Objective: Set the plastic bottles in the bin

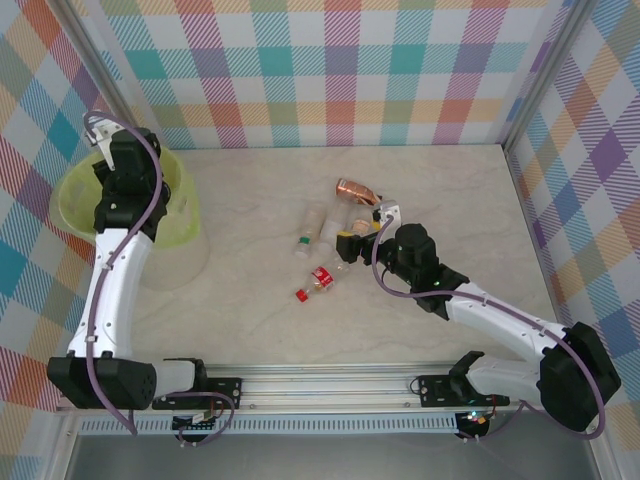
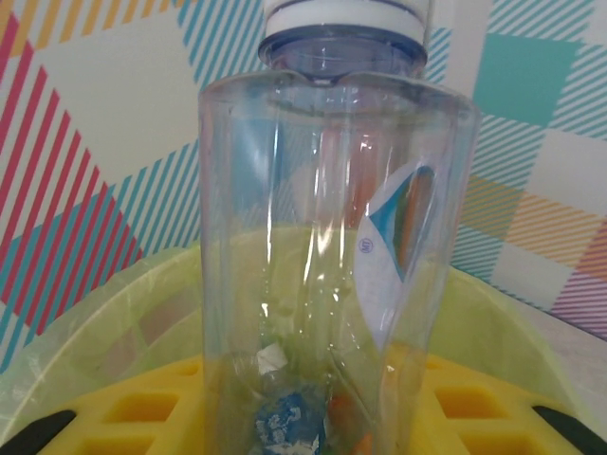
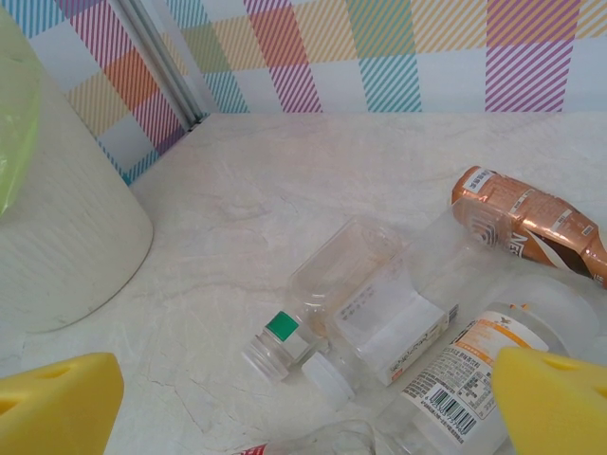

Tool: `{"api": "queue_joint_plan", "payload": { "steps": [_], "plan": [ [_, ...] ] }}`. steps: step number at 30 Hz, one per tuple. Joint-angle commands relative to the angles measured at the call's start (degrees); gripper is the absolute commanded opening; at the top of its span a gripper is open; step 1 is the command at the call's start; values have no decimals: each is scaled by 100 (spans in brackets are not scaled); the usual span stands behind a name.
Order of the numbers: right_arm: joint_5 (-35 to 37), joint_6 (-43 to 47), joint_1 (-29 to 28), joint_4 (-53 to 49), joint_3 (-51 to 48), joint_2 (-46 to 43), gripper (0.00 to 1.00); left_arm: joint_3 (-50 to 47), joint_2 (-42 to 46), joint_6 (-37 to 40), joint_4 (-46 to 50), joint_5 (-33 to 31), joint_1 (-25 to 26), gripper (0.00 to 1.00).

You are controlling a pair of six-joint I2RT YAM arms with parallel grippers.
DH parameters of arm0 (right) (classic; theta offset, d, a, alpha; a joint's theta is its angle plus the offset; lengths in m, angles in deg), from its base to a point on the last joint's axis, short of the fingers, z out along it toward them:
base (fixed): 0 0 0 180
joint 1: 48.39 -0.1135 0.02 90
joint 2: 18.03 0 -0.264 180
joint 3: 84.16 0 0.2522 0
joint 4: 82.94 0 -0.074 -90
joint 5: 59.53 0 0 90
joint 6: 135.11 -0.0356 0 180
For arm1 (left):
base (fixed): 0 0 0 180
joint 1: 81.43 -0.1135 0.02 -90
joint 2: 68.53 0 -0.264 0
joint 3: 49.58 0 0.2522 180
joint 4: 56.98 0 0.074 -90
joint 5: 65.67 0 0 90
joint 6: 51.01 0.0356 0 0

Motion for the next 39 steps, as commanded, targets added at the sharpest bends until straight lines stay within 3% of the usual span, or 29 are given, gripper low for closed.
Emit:
{"api": "queue_joint_plan", "payload": {
  "steps": [1, 3, 6, 19, 21, 25, 33, 36, 39],
  "plan": [
    [24, 68, 18, 68, -33, -35, 100, 393, -241, -409, 399, -181, -269, 27],
    [24, 61, 18, 87, -26, -4, 100, 526, -356, -632, 662, -300, -379, 37],
    [18, 54, 17, 72, 14, 56, 100, 645, -448, -879, 901, -379, -503, 66],
    [-10, 52, 22, -12, 45, 100, 100, 658, -406, -1278, 971, -84, -517, 88],
    [8, 60, 18, -11, 66, 132, 100, 641, -381, -1387, 967, 96, -464, 99],
    [4, 67, 18, -44, 138, 180, 100, 548, -262, -1437, 789, 284, -86, 100],
    [338, -16, 17, -187, 153, 133, 100, 616, -134, -1071, 336, 263, 1333, 100],
    [687, -36, 17, -294, 160, 100, 100, 318, 91, -1083, -110, 808, 1748, 100],
    [1089, -143, 39, -501, 196, 109, 100, -86, 332, -1149, -535, 1922, 1970, 100]
  ]
}}
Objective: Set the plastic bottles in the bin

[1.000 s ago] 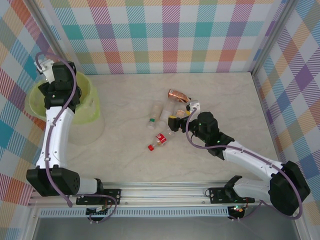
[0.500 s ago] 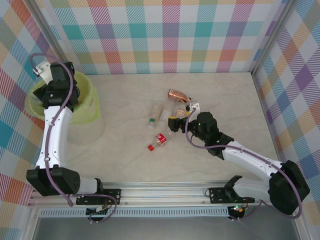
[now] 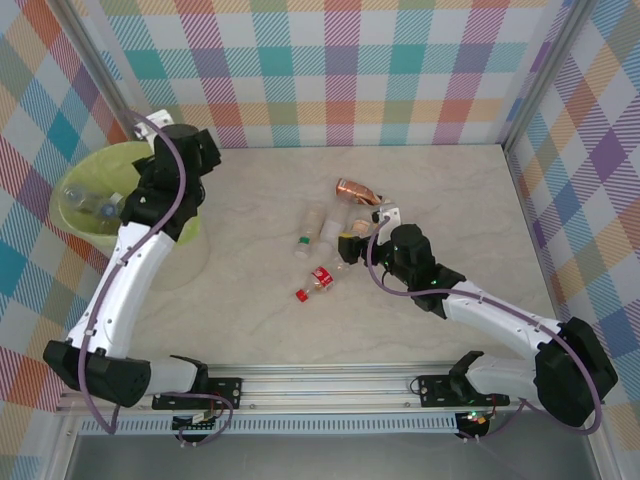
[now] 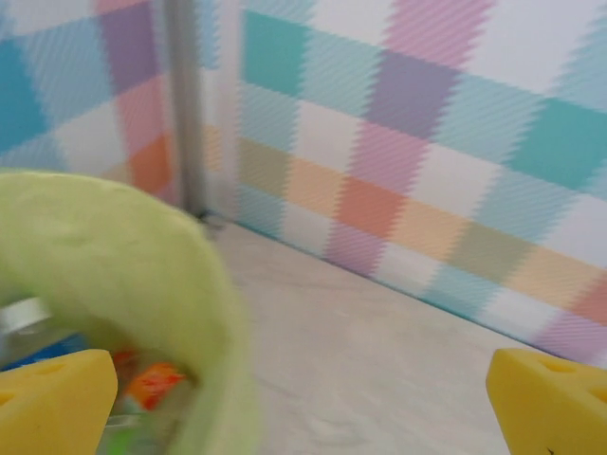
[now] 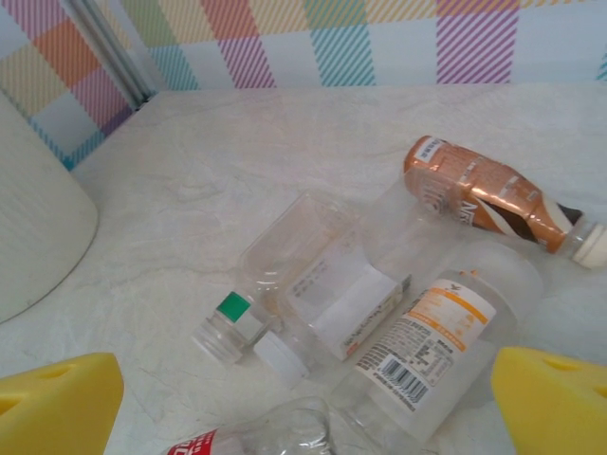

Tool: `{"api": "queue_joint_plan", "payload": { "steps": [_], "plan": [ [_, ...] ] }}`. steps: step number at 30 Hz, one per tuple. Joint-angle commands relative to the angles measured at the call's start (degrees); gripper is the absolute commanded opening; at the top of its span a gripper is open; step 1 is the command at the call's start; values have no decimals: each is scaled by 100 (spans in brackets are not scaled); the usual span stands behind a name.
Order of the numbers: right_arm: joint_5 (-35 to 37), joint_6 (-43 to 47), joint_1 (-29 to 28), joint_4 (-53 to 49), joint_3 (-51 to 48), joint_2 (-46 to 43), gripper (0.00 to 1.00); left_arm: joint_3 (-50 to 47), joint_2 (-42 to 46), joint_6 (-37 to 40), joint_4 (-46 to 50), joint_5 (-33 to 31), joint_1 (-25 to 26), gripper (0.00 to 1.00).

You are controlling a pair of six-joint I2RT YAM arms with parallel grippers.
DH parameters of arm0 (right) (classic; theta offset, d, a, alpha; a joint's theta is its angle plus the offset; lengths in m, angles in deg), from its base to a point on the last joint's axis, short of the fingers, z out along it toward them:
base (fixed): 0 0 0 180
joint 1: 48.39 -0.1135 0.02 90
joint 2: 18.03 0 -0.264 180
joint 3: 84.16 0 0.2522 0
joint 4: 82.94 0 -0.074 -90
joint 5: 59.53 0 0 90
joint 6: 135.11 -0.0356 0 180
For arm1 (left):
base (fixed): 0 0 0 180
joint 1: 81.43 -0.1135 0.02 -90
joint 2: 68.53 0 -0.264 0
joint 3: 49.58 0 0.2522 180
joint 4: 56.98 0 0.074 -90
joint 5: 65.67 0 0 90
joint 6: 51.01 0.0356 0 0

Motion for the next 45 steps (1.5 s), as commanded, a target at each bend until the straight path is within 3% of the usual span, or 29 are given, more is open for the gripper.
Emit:
{"api": "queue_joint_plan", "payload": {
  "steps": [1, 8, 11, 15, 19, 23, 30, 35, 38, 42, 45],
  "plan": [
    [626, -204, 56, -307, 222, -45, 100, -426, 389, -13, -756, 1287, 214, 100],
    [696, -1159, 287, -1405, 663, 359, 100, -1511, 963, -371, -1855, 3098, 281, 100],
    [277, -1793, 325, -2201, 1132, 784, 100, -1930, 1085, -535, -2168, 3844, 281, 100],
    [-789, -2780, 287, -2873, 1606, 1476, 100, -2516, 1179, -848, -2544, 4503, 281, 100],
    [-781, -3692, -136, -3268, 1833, 1966, 100, -3012, 1302, -1178, -2893, 4624, 281, 100],
    [-765, -4441, -331, -3110, 1711, 2325, 100, -3391, 1461, -1230, -3055, 4351, 282, 100],
    [-573, -4762, -527, -2858, 1886, 2790, 94, -3677, 1898, -423, -2843, 3805, 285, 100],
    [-337, -4916, -580, -2781, 1980, 3027, 87, -3866, 2043, -415, -2910, 3734, 281, 100],
    [-280, -4939, -621, -2733, 2040, 3205, 84, -3472, 1750, -604, -2243, 3861, 281, 100],
    [-344, -5028, -624, -2482, 2025, 3339, 80, -2451, 938, -693, -561, 3747, 281, 100],
    [-313, -4993, -625, -2367, 1996, 3361, 76, -2207, 618, -799, -244, 3838, 281, 100]
  ]
}}
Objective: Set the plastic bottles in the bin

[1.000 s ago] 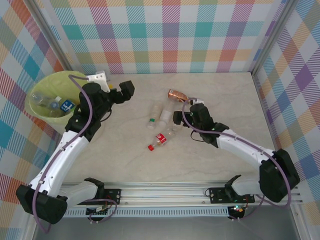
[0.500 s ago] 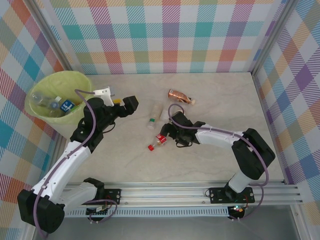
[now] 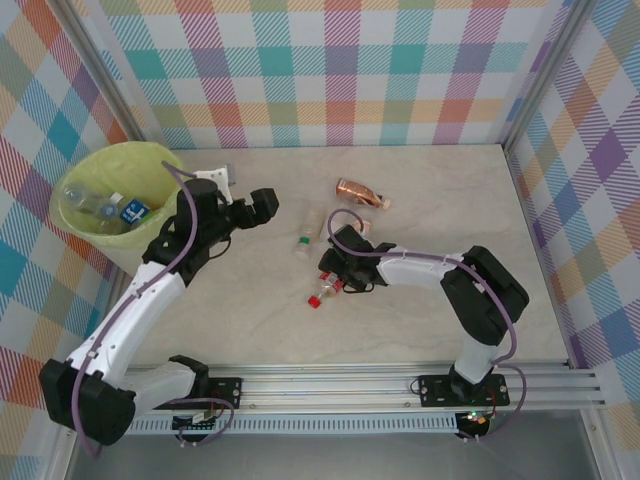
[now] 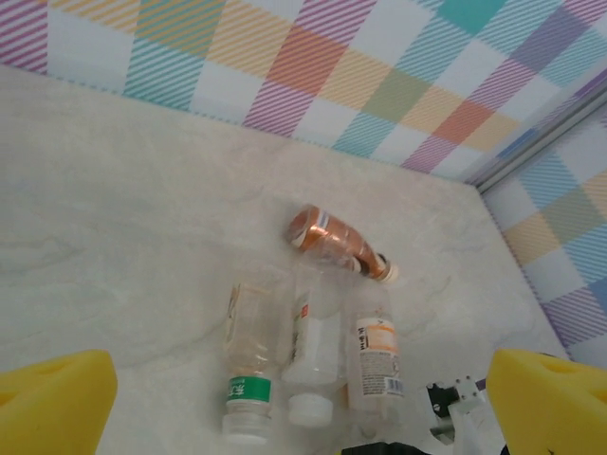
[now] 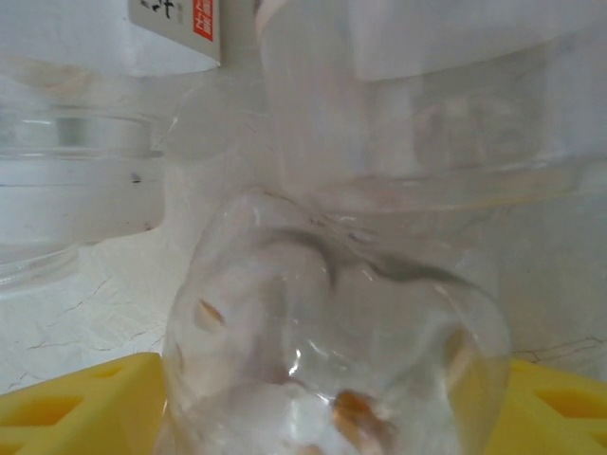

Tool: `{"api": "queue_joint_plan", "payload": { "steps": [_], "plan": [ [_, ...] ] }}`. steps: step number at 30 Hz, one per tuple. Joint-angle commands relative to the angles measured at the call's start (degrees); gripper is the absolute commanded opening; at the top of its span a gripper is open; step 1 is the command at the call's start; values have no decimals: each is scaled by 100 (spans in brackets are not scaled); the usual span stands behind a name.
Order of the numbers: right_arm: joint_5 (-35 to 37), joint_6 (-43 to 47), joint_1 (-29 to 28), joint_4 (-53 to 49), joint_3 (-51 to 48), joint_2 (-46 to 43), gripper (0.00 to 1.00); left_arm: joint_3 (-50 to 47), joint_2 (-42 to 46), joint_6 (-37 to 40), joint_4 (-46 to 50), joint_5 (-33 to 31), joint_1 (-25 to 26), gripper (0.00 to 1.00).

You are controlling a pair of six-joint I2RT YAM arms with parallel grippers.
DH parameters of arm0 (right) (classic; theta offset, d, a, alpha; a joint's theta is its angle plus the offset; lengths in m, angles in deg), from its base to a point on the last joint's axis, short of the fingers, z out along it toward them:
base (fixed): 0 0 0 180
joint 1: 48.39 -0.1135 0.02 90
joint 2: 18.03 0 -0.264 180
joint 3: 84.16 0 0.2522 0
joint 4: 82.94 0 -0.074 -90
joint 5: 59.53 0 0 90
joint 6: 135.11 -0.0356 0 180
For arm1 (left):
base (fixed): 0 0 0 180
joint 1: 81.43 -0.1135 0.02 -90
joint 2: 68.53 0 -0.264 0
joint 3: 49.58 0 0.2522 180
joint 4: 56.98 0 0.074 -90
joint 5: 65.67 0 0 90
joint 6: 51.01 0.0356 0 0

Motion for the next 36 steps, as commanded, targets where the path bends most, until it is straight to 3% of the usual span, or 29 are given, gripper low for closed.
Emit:
{"api": "queue_joint_plan", "payload": {
  "steps": [1, 6, 12, 17, 22, 27, 36],
  "plan": [
    [152, -71, -36, 233, 0, 23, 74, 253, -189, -255, 853, 37, 43, 100],
    [189, 169, -35, 647, -288, -171, 61, -39, 108, -843, 830, -315, 44, 100],
    [15, 526, -43, 1619, -788, -633, 56, 77, 274, -1117, 1337, -590, 43, 100],
    [-46, 882, -43, 2368, -951, -1036, 56, -81, 60, -1020, 746, 370, 43, 100],
    [-80, 1286, -43, 2900, -848, -1395, 56, 438, -391, -752, 1239, 676, 43, 100],
    [19, 1625, -34, 3138, -608, -1578, 57, -200, 22, -599, 102, 1695, 43, 100],
    [-44, 1547, 114, 3265, 31, -1571, 57, -330, 228, 104, -159, 3001, 155, 100]
  ]
}}
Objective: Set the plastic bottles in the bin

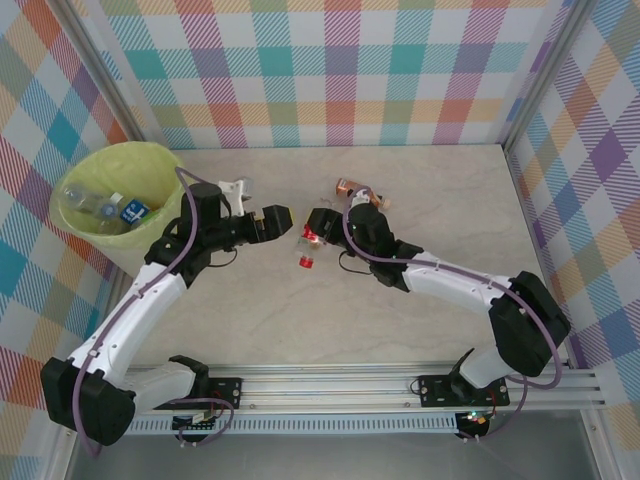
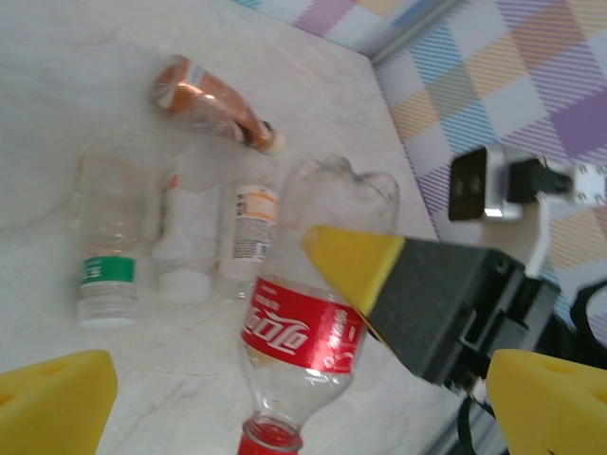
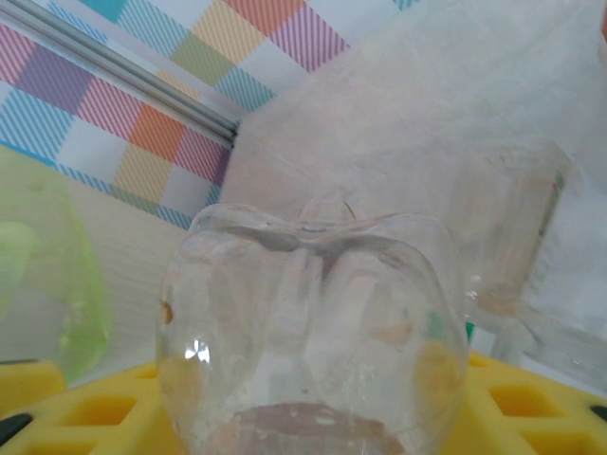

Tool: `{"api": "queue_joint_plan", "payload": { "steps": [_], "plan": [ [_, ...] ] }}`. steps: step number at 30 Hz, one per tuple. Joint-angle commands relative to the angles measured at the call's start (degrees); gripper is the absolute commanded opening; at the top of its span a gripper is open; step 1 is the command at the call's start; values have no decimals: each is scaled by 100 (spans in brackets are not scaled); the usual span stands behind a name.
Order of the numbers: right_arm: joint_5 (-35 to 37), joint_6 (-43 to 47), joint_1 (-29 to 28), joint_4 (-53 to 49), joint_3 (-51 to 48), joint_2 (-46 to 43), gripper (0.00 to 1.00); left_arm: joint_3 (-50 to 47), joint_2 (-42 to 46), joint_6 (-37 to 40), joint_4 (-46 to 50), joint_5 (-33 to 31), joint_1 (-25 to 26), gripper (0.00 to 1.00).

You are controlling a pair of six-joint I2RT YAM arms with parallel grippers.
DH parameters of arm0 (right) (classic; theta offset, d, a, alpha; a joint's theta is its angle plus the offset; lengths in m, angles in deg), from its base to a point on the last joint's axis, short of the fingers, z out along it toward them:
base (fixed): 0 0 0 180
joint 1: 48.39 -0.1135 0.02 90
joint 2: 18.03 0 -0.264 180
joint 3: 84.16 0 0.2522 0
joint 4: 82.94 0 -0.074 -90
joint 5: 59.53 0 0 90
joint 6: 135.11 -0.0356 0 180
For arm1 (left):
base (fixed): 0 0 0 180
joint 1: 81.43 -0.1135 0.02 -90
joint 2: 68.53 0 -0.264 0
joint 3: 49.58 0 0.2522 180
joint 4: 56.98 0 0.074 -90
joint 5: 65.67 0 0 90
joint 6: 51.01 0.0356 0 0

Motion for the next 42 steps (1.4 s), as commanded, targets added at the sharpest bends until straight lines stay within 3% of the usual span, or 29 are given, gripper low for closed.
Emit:
{"api": "queue_joint_plan", "payload": {
  "steps": [1, 12, 17, 24, 26, 29, 31, 34, 38, 42],
  "plan": [
    [-206, 77, 73, 397, 366, -110, 57, -51, 68, 547, -229, 722, 179, 100],
    [-856, 75, 107, 968, 770, -40, 57, 134, -496, 1084, 45, 757, 588, 83],
    [-955, 126, 111, 1000, 892, -23, 58, 101, -565, 1084, -60, 794, 614, 69],
    [-1097, 121, 122, 1035, 970, -4, 59, 71, -612, 1176, -47, 776, 614, 44],
    [-1110, 134, 131, 999, 962, -13, 59, 93, -597, 1142, -124, 757, 614, 31],
    [-1132, 143, 170, 897, 966, -34, 66, 95, -509, 1076, -358, 634, 614, 22],
    [-1129, 237, 220, 738, 971, -94, 74, 131, -451, 1088, -355, 461, 614, 18],
    [-948, 610, 304, 401, 893, -300, 86, 322, -364, 1145, -4, -206, 607, 0],
    [-433, 1196, 440, -418, 816, -604, 100, 617, -246, 1226, 345, -1182, 597, 0],
    [698, 1266, 522, -1250, 558, -961, 100, 1212, -222, 1300, 855, -2021, 570, 0]
  ]
}}
